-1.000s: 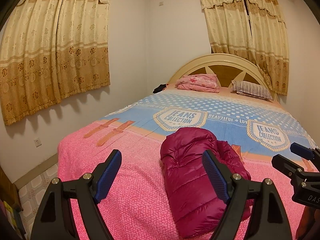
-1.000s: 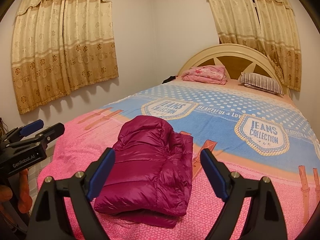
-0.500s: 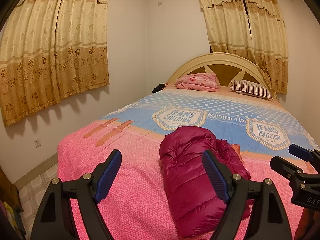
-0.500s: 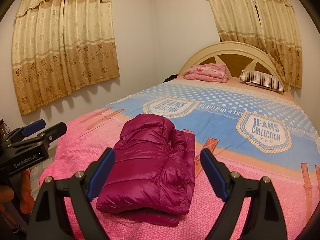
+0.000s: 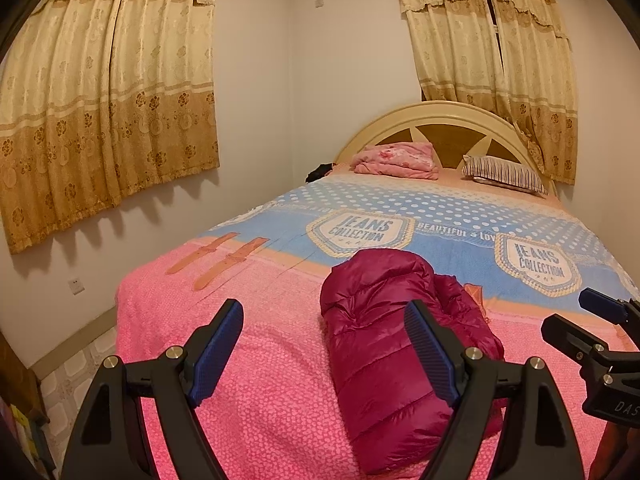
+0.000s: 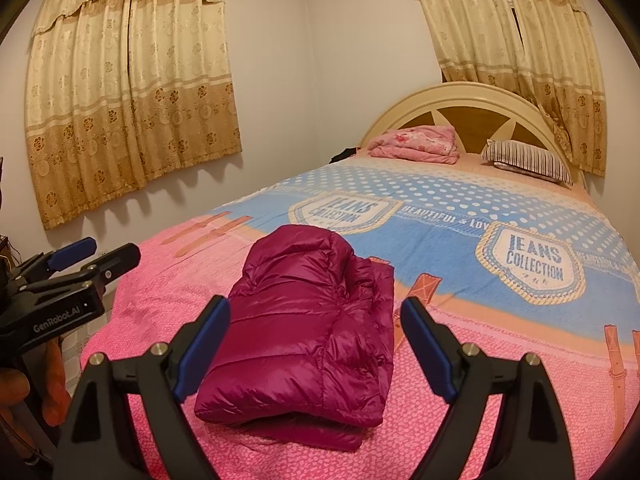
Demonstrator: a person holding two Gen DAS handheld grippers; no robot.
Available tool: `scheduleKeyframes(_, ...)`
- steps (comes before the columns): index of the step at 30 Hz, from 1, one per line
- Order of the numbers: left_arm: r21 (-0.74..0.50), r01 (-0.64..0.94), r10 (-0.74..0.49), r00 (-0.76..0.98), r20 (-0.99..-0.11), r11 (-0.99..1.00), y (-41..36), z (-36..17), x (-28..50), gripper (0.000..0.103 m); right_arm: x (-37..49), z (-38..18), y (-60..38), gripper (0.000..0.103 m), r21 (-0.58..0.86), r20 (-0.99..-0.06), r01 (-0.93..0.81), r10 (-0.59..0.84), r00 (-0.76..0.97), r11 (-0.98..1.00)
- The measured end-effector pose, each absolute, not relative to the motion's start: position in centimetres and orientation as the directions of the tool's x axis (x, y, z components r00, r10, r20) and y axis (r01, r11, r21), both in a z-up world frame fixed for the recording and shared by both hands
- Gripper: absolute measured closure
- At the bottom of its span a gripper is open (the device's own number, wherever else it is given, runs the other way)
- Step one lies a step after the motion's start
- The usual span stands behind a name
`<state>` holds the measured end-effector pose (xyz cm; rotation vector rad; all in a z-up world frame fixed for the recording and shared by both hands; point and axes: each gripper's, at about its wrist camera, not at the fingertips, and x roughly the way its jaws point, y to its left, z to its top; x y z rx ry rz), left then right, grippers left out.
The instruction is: Fold large clothes
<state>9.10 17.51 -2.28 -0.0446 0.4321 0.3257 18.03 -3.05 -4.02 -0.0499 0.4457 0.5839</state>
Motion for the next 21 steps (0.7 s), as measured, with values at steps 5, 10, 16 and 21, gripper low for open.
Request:
scheduleKeyframes(5, 0.044, -0.308, 0.298, 0.861, -0.411, 0.95, 17.09, -2.21, 9.04, 0.02, 18.0, -4.04, -3.04, 0.014, 0.079, -0.42, -0.543, 0.522, 0.742, 0.836)
scheduleKeyframes(10, 0.062, -0.305, 0.302, 0.858, -0.416, 0.95, 16.78, -2.36, 9.18, 0.02, 17.91, -4.05, -3.08, 0.014, 0.08, -0.42, -0.544, 0.523, 0.741, 0.835)
scheduleKeyframes(16, 0.087, -0.311, 0.318, 0.857, -0.405, 0.947, 16.62, -2.52, 9.35, 0.02, 17.77, -4.14, -3.0, 0.014, 0.08, -0.424, -0.545, 0.523, 0.74, 0.835)
scheduleKeyframes(21, 0.085, -0.308, 0.315, 0.858, -0.407, 0.948, 16.56, -2.65, 9.46, 0.02, 17.73, -4.15, -3.02, 0.014, 0.081, -0.424, -0.546, 0.525, 0.738, 0.834)
